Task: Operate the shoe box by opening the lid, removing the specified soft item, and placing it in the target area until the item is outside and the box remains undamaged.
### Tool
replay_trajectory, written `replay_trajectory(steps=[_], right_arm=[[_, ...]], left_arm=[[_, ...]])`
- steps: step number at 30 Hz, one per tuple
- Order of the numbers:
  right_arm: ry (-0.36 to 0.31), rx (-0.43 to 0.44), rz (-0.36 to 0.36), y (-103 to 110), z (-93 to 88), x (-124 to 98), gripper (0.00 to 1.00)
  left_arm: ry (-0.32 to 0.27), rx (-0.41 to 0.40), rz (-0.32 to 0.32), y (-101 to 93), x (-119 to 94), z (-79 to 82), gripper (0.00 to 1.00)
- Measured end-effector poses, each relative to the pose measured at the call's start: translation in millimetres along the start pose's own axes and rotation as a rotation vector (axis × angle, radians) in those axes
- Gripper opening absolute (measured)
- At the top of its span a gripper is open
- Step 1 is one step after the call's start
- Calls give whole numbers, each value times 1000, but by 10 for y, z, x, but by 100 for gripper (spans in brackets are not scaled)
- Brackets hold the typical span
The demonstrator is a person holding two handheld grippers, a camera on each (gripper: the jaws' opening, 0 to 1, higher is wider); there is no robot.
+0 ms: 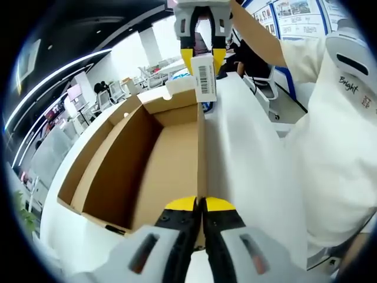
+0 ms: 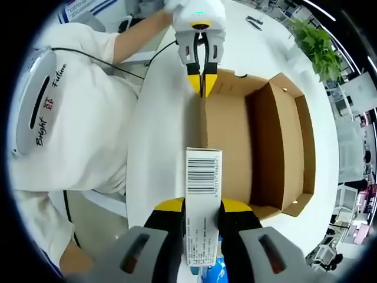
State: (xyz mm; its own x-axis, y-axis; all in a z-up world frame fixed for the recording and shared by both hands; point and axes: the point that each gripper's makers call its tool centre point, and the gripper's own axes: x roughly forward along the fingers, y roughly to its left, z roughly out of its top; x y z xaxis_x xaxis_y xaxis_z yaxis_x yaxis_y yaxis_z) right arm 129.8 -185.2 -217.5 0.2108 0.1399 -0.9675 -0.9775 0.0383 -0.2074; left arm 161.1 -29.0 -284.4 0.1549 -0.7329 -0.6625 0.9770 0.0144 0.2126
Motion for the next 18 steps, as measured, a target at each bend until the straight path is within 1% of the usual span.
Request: replay_trajectory(steps=[6, 9, 12, 18], right_arm=[[53, -2, -34, 110, -157, 2, 20], [46, -2, -30, 237, -204, 17, 20], [34, -7, -32, 311, -227, 8, 20], [45, -16, -34, 389, -334, -25, 20]], left_arm=[[-3, -3, 4, -20, 2, 14, 3], [-7, -1, 5, -27, 1, 18, 3], [-5, 0, 3, -36, 1, 21, 3], [-9, 1, 8, -29, -5, 16, 3]])
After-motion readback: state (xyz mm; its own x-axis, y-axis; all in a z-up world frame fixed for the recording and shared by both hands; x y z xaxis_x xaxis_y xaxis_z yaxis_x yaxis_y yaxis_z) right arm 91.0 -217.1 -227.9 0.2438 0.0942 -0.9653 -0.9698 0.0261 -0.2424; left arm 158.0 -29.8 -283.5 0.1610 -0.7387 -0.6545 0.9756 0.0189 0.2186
